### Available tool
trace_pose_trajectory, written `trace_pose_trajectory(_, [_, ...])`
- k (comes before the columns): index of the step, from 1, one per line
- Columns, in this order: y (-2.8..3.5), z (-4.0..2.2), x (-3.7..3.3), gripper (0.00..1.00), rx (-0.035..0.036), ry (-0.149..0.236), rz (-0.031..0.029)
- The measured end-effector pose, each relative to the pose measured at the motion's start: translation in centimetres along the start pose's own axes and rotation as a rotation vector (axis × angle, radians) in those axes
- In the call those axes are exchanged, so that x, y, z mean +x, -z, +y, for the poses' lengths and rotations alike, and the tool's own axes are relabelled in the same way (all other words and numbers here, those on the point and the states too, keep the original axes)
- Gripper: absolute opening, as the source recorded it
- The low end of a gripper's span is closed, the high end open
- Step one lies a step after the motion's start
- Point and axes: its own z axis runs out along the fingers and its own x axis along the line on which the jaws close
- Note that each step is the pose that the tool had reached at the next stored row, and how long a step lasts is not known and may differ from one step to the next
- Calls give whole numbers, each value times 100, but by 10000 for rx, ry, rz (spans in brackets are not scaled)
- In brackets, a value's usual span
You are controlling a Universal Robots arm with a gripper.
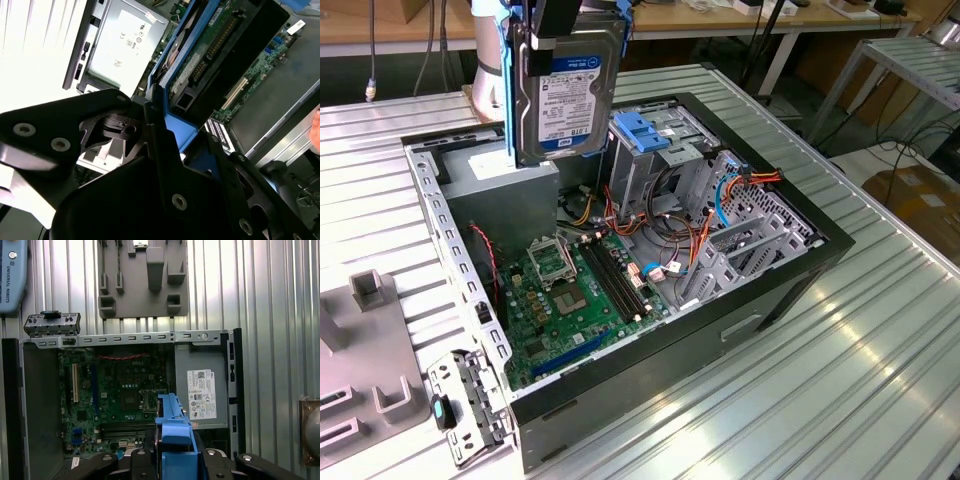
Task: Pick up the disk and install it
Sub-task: 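Insert the disk into the insertion slot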
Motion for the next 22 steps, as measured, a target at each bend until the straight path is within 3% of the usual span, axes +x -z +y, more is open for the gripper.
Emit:
trace_pose_trajectory(17, [1, -137, -4, 37, 0, 0, -1])
trace_pose_trajectory(22, [1, -148, 14, 37, 0, 0, -1])
